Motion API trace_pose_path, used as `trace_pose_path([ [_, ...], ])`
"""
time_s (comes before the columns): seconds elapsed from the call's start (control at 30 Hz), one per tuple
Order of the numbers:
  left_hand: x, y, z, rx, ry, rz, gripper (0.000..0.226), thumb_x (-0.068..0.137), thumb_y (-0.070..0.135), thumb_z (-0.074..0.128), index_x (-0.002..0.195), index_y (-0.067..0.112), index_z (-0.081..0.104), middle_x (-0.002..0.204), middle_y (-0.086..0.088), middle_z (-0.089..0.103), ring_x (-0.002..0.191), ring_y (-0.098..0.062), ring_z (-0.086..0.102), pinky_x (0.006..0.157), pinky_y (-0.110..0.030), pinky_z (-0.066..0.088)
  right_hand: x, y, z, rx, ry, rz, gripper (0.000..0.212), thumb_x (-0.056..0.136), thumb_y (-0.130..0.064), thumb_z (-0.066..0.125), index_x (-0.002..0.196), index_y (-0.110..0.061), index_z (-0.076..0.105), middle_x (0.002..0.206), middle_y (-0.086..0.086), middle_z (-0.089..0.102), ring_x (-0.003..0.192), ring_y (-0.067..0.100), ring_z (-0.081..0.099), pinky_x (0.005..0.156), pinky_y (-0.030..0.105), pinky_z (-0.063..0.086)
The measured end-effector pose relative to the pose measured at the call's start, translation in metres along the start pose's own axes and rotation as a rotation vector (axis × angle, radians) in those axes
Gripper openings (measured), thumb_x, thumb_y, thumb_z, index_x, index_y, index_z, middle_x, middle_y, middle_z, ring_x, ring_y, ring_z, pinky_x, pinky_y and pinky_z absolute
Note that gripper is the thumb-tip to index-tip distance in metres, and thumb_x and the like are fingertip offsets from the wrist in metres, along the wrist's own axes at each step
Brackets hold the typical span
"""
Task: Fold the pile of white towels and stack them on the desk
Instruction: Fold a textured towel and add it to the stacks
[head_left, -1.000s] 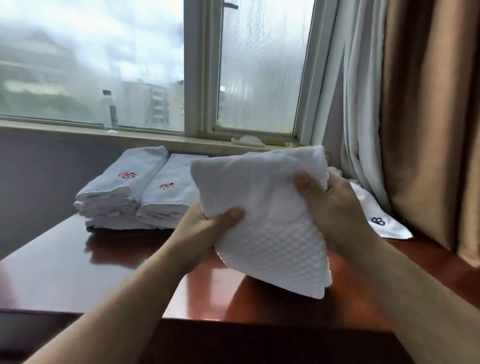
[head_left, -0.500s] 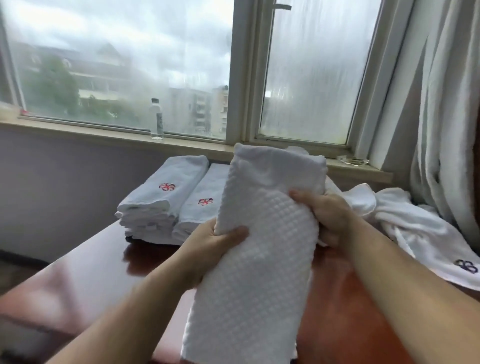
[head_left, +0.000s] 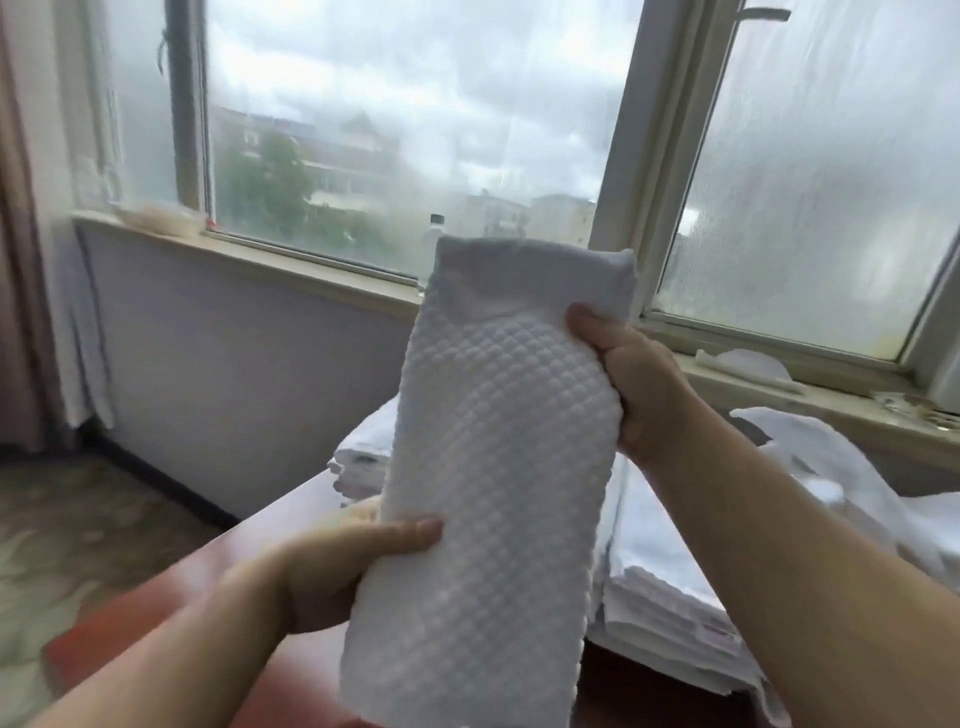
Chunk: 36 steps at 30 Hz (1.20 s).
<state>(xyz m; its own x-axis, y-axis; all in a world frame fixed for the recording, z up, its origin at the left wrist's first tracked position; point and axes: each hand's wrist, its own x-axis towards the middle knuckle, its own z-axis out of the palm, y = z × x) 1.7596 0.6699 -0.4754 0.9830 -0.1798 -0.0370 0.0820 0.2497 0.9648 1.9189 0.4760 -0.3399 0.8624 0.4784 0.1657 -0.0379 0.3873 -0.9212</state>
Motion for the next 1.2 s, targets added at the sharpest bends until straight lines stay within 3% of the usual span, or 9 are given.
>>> trace_pose_path([
  [0.2,0.033,0.086,-0.052,0.037,0.289,0.097,0.045,0.074,0.035,0.082,0.108,0.007,0.077,0.115,-0.02,0.072,0.095,-0.032,0.073,0.079,-0.042,0.061,0.106,-0.003,0.04,0.053,-0.014,0.002,0.039,0.102,-0.023,0.056,0.133,0.001,0.058,0.121,0.022,0.07,0.104,0.034,0.072,0.079,0.042,0.061],
  [0.43,0.098,0.1,-0.116,0.018,0.301,-0.094,0.054,0.082,0.04,0.076,0.117,-0.001,0.072,0.121,-0.021,0.07,0.101,-0.033,0.072,0.081,-0.045,0.061,0.209,0.035,0.022,-0.009,0.026,0.115,0.042,0.104,-0.032,0.053,0.132,-0.001,0.058,0.118,0.019,0.072,0.102,0.035,0.073,0.085,0.045,0.061],
  [0.53,0.124,0.085,-0.127,0.323,0.457,-0.267,0.049,0.091,0.053,0.065,0.11,0.009,0.076,0.103,-0.009,0.078,0.091,-0.024,0.076,0.074,-0.034,0.062,0.233,0.075,-0.006,-0.196,0.115,0.242,0.043,0.103,-0.038,0.055,0.13,-0.006,0.062,0.121,0.017,0.071,0.108,0.031,0.071,0.098,0.045,0.056],
  [0.67,0.141,0.078,-0.14,0.533,0.527,-0.31,0.051,0.092,0.063,0.058,0.099,0.017,0.078,0.09,0.001,0.079,0.081,-0.017,0.077,0.061,-0.022,0.057,0.245,0.119,-0.042,-0.342,0.171,0.404,0.046,0.098,-0.044,0.06,0.123,-0.006,0.067,0.112,0.018,0.075,0.101,0.033,0.073,0.092,0.047,0.058],
  [0.77,0.144,0.082,-0.143,0.57,0.524,-0.296,0.05,0.09,0.063,0.061,0.099,0.017,0.079,0.091,0.0,0.079,0.082,-0.018,0.077,0.067,-0.027,0.057,0.261,0.118,-0.05,-0.313,0.216,0.338,0.044,0.096,-0.043,0.066,0.12,-0.006,0.065,0.101,0.016,0.077,0.088,0.033,0.076,0.074,0.043,0.062],
  [0.87,0.149,0.093,-0.137,0.552,0.554,-0.193,0.048,0.089,0.06,0.063,0.1,0.015,0.078,0.09,0.0,0.079,0.08,-0.018,0.077,0.061,-0.026,0.058,0.275,0.112,-0.05,-0.282,0.261,0.216,0.049,0.093,-0.044,0.07,0.124,-0.008,0.061,0.108,0.016,0.075,0.096,0.037,0.074,0.091,0.051,0.058],
  [0.97,0.153,0.099,-0.132,0.965,0.657,-0.179,0.048,0.087,0.068,0.06,0.101,0.023,0.067,0.085,0.014,0.073,0.075,-0.006,0.069,0.063,-0.022,0.045,0.279,0.116,-0.05,-0.601,0.355,0.176,0.066,0.089,-0.045,0.072,0.14,-0.008,0.053,0.125,0.018,0.066,0.109,0.039,0.066,0.1,0.051,0.053],
  [1.1,0.154,0.1,-0.122,1.194,0.73,-0.201,0.067,0.09,0.067,0.054,0.145,0.031,0.041,0.127,0.01,0.058,0.107,-0.01,0.057,0.089,-0.03,0.045,0.277,0.114,-0.044,-1.02,0.498,0.091,0.069,0.089,-0.042,0.065,0.145,-0.008,0.045,0.137,0.018,0.054,0.118,0.036,0.058,0.089,0.033,0.047],
  [1.2,0.159,0.098,-0.106,1.336,0.695,-0.013,0.073,0.09,0.071,0.047,0.154,0.04,0.028,0.156,0.005,0.038,0.143,-0.019,0.033,0.117,-0.043,0.031,0.267,0.11,-0.038,-1.232,0.638,-0.138,0.06,0.09,-0.033,0.061,0.142,-0.011,0.04,0.139,0.02,0.044,0.125,0.037,0.047,0.091,0.041,0.041],
])
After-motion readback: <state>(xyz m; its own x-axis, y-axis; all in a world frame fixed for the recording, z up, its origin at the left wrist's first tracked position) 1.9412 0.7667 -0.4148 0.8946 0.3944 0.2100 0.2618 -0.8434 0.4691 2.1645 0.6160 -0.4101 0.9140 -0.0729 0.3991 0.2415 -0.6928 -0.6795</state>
